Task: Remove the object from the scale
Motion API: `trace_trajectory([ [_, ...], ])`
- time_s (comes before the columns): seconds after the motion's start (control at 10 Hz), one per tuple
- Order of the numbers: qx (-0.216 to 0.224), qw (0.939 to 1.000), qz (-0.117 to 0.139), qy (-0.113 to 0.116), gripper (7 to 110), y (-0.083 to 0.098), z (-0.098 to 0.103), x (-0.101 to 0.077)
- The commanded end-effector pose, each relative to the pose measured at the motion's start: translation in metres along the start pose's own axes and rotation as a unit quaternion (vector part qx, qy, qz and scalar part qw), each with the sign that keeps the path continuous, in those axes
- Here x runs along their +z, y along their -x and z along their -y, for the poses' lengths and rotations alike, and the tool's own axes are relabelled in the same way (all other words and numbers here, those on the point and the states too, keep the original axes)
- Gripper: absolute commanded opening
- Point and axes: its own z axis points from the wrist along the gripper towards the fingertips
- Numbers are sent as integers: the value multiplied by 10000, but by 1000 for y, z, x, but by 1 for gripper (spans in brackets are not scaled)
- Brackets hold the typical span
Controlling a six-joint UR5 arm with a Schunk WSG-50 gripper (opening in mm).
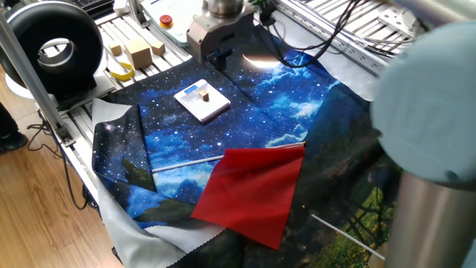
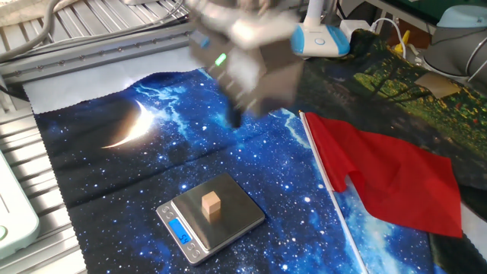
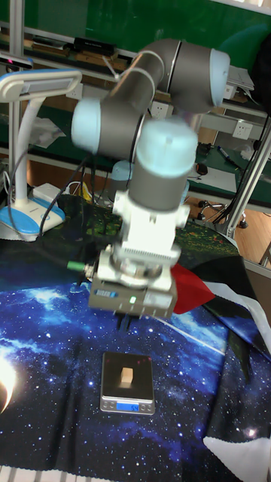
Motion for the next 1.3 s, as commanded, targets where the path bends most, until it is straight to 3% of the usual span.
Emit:
trace_trajectory([
  [0.0,55,9998,176,-101,7,24,7,42],
  [0.1,55,10000,81,12,7,17,-3,43],
  [0.2,97,9996,43,264,7,13,-22,46],
  [0.4,240,9985,320,375,7,16,-47,52],
  [0.5,114,9974,560,430,7,27,-51,52],
  [0.8,-309,9959,809,257,7,38,-43,46],
  [0.9,-418,9952,856,225,22,41,-40,47],
  [1.0,-770,9913,982,426,22,45,-47,50],
  [1.1,-842,9907,991,396,22,45,-43,52],
  [1.2,-789,9923,899,318,66,41,-39,53],
])
